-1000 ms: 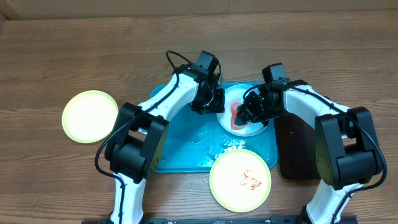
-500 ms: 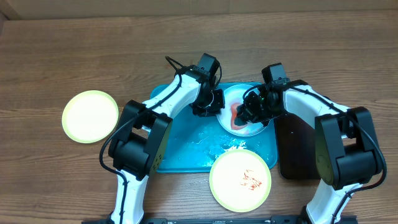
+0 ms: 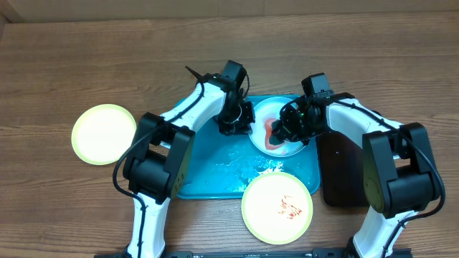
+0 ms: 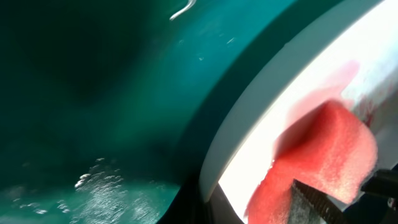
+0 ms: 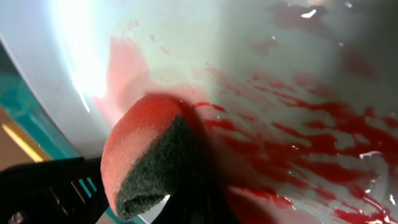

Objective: Clean dirty plates on tray and stack at the side
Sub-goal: 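Scrub the light-blue plate with the sponge while the left gripper holds it, then continue scrubbing the light-blue plate's red sauce with the right gripper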

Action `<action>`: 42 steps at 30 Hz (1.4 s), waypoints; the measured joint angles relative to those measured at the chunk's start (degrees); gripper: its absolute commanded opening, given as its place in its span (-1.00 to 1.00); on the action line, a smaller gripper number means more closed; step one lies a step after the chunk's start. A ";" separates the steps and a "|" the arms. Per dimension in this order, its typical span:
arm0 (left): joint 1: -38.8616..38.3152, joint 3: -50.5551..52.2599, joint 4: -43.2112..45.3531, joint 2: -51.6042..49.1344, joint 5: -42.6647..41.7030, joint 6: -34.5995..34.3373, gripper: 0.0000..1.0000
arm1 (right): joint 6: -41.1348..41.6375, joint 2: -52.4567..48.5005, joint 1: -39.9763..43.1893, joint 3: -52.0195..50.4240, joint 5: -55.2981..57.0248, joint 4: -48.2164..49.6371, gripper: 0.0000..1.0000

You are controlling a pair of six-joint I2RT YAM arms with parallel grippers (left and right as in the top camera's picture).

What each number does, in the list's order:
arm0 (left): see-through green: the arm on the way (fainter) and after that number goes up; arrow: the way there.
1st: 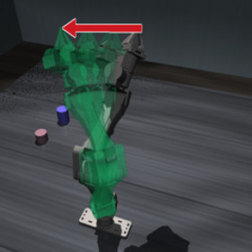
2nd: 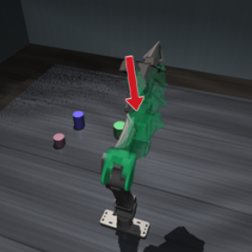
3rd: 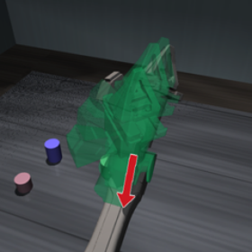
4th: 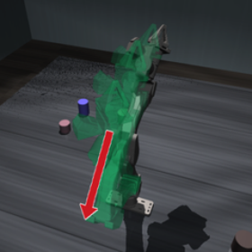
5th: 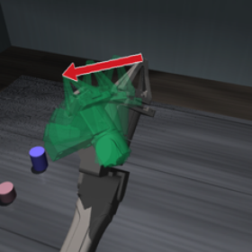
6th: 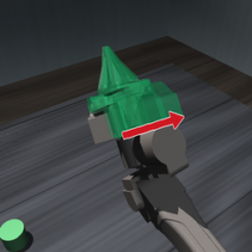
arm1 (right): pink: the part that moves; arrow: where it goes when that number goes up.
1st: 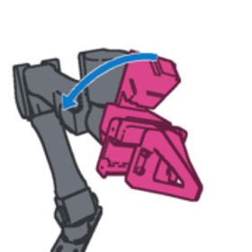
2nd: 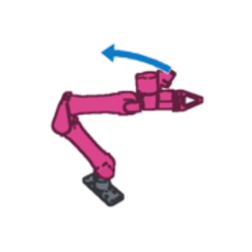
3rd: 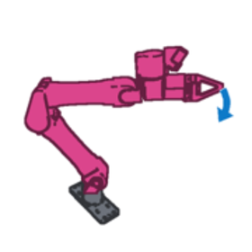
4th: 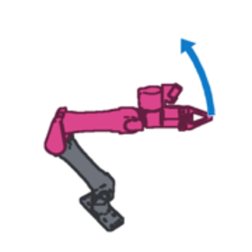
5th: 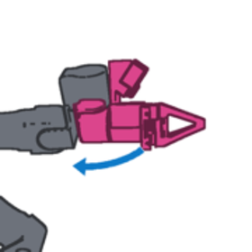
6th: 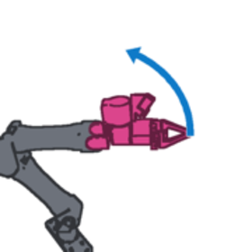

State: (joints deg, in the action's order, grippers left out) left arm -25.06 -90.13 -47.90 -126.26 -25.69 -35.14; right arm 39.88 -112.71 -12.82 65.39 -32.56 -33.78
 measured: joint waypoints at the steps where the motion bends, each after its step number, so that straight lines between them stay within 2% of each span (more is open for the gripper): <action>1: 0.55 -0.04 -0.81 -0.09 -0.31 0.63 -0.90 | -0.87 -0.17 -0.07 -0.15 -0.83 0.70 -0.92; 6: 3.61 -0.04 -4.35 -0.15 -1.44 2.86 -0.91 | -4.22 -0.87 -1.38 -0.20 -3.23 1.29 -0.92; 10: 4.98 -0.04 -5.73 -0.20 -1.77 5.51 -0.91 | -8.37 -0.90 -1.79 1.44 -1.75 -4.31 -0.92; 14: 5.25 -0.04 -6.73 -0.20 -1.53 7.26 -0.91 | -11.50 -1.11 -1.99 5.68 5.31 -13.70 -0.92; 19: 5.25 -0.15 -7.30 -0.20 -1.11 8.76 -0.91 | -13.55 -1.60 -4.28 11.30 18.03 -18.53 -0.92; 23: 5.22 -0.28 -7.85 -0.20 -0.59 9.46 -0.91 | -15.32 -2.21 -7.61 13.94 26.05 -16.55 -0.92; 29: 5.14 -0.42 -8.48 -0.20 0.24 10.80 -0.91 | -16.46 -2.40 -13.55 14.12 30.69 -14.40 -0.92; 34: 4.79 -0.61 -9.16 -0.17 1.11 11.63 -0.91 | -16.81 -3.78 -17.42 14.91 28.94 -13.07 -0.92; 42: 4.02 -0.96 -9.57 -0.07 2.82 11.80 -0.91 | -12.83 -5.03 -17.64 15.19 22.25 -7.13 -0.92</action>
State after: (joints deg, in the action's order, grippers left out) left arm -21.04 -91.09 -57.47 -126.32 -22.87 -23.33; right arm 27.05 -117.73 -30.46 80.58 -10.31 -40.91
